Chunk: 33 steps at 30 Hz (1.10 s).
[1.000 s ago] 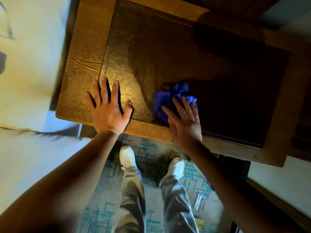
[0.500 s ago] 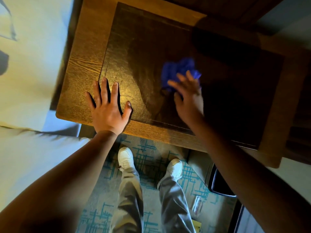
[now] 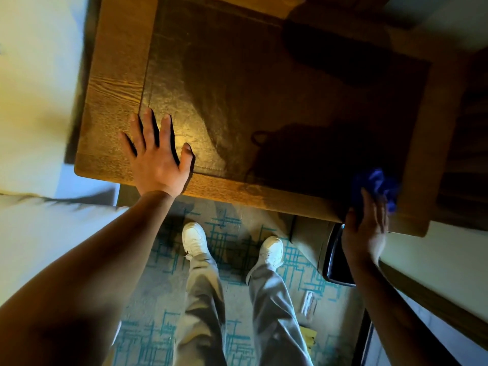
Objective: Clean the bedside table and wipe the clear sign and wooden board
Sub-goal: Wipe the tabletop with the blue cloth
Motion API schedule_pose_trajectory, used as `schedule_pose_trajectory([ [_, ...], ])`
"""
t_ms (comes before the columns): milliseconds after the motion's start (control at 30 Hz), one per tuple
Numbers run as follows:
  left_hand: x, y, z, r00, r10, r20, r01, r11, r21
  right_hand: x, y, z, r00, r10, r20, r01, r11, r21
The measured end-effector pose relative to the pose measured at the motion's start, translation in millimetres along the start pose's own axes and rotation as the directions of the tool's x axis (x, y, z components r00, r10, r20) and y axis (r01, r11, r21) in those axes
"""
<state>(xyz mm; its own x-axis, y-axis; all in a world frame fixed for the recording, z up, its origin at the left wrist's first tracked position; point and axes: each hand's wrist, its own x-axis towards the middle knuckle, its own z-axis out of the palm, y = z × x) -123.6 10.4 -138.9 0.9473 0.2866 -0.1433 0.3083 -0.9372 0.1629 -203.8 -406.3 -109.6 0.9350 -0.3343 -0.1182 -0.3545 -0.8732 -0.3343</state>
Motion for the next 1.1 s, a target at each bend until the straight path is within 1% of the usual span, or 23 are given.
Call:
schedule_pose_trajectory([
  [67, -0.8, 0.2, 1.6, 1.000, 0.001, -0.005, -0.001, 1.000, 0.002, -1.7, -4.0, 6.5, 0.985, 0.170, -0.026, -0.169, 0.985, 0.035],
  [100, -0.9, 0.4, 1.9, 1.000, 0.001, -0.008, -0.001, 1.000, 0.001, -4.6, -14.1, 13.6, 0.977, 0.208, -0.043, -0.206, 0.977, 0.050],
  [133, -0.9, 0.9, 2.2, 1.000, 0.002, -0.014, -0.002, 1.000, -0.001, -9.1, -28.2, 22.2, 0.977, 0.206, -0.062, -0.202, 0.977, 0.064],
  [167, -0.8, 1.0, 2.2, 1.000, 0.004, -0.019, -0.004, 1.000, -0.004, -15.0, -44.6, 31.5, 0.983, 0.170, -0.073, -0.165, 0.983, 0.075],
  [233, -1.7, 1.0, 1.4, 1.000, 0.005, -0.023, -0.006, 1.000, -0.015, -31.4, -78.5, 48.8, 0.997, 0.048, -0.058, -0.043, 0.994, 0.096],
  [333, -1.8, 0.6, 1.4, 0.999, 0.011, -0.032, -0.012, 1.000, -0.019, -60.1, -125.3, 63.2, 0.991, -0.130, 0.014, 0.126, 0.979, 0.160],
  [400, -2.4, 0.6, 1.1, 0.999, 0.021, -0.034, -0.022, 0.999, -0.026, -75.1, -146.9, 62.3, 0.964, -0.254, 0.083, 0.233, 0.951, 0.202],
  [467, -2.5, 1.2, 0.2, 0.999, 0.012, -0.040, -0.013, 0.999, -0.034, -80.7, -154.0, 58.0, 0.907, -0.397, 0.139, 0.354, 0.899, 0.259],
  [500, -2.4, 0.6, -0.3, 0.999, 0.004, -0.039, -0.006, 0.999, -0.034, -79.5, -152.6, 55.0, 0.886, -0.440, 0.145, 0.386, 0.874, 0.296],
  [533, -2.3, 0.8, -0.3, 0.999, 0.001, -0.037, -0.003, 0.999, -0.039, -75.4, -148.4, 50.4, 0.884, -0.450, 0.125, 0.394, 0.863, 0.317],
  [600, -1.8, 1.2, -0.3, 0.999, -0.004, -0.034, 0.003, 0.999, -0.037, -56.9, -134.9, 39.9, 0.926, -0.377, 0.012, 0.355, 0.883, 0.307],
  [667, -0.7, 0.7, 0.0, 1.000, -0.005, -0.029, 0.005, 1.000, -0.022, -27.7, -120.0, 31.4, 0.972, -0.210, -0.105, 0.231, 0.935, 0.268],
  [733, -0.5, -0.6, 0.2, 1.000, -0.001, -0.020, 0.000, 1.000, -0.016, -6.4, -114.8, 29.9, 0.991, -0.030, -0.131, 0.063, 0.965, 0.255],
  [767, -0.4, -1.0, 0.5, 1.000, 0.000, -0.023, 0.000, 1.000, -0.018, -2.6, -117.5, 33.6, 0.993, 0.018, -0.118, 0.013, 0.967, 0.256],
  [800, -0.3, -1.2, 0.3, 1.000, 0.001, -0.029, -0.002, 1.000, -0.024, -3.4, -123.1, 38.6, 0.994, 0.026, -0.102, 0.000, 0.968, 0.253],
  [833, -0.4, -1.2, 0.4, 0.999, 0.001, -0.035, -0.003, 0.999, -0.032, -8.1, -129.3, 44.0, 0.996, 0.003, -0.093, 0.020, 0.971, 0.239],
  [1000, -1.6, -0.3, 2.5, 0.999, -0.008, -0.051, 0.006, 0.999, -0.042, -48.2, -163.3, 65.1, 0.986, -0.159, -0.048, 0.166, 0.956, 0.243],
  [1100, -2.0, -0.2, 2.6, 0.998, -0.002, -0.069, -0.002, 0.999, -0.047, -65.3, -175.8, 70.9, 0.961, -0.274, 0.033, 0.262, 0.942, 0.210],
])
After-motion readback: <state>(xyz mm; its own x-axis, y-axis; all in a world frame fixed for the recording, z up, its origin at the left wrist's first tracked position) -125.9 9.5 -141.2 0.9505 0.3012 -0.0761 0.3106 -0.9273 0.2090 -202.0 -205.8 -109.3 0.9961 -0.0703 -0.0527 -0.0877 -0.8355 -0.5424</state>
